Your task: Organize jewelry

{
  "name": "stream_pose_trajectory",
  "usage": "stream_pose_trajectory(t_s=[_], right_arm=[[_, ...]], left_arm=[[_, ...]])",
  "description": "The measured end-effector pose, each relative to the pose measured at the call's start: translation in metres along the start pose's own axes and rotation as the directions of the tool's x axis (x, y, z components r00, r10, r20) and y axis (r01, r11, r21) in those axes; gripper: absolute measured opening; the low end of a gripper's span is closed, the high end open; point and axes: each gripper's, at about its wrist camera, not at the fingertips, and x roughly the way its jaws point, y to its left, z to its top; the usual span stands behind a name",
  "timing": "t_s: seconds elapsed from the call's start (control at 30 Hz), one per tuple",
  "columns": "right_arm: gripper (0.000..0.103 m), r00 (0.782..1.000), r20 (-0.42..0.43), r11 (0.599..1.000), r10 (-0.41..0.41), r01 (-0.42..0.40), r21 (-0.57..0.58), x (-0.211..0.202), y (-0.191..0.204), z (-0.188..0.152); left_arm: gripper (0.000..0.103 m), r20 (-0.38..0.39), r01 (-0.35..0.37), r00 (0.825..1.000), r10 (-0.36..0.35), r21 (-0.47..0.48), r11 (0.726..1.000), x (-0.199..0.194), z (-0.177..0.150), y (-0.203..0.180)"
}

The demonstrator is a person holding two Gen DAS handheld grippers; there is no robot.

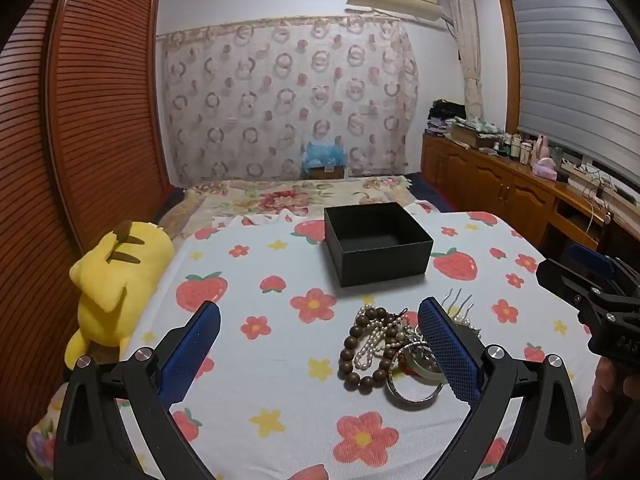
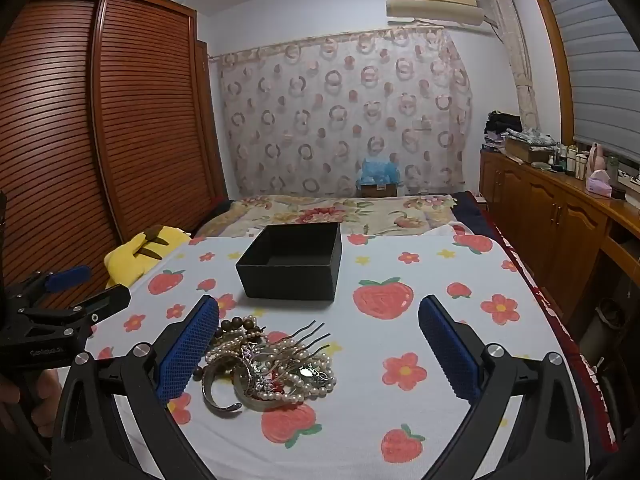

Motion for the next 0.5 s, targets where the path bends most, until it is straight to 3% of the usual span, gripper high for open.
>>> stream_pose_trajectory(t_s=[0.5], right_arm=[[0.101,1.0,0.004,1.0,0.007,-0.007,0.015,-0.0007,-0.0009,-0.0006]], left_arm=[[0.096,0.012,0.002,1.0,-0.002,-0.001,1.0,-0.0005,0.0,-0.0001]])
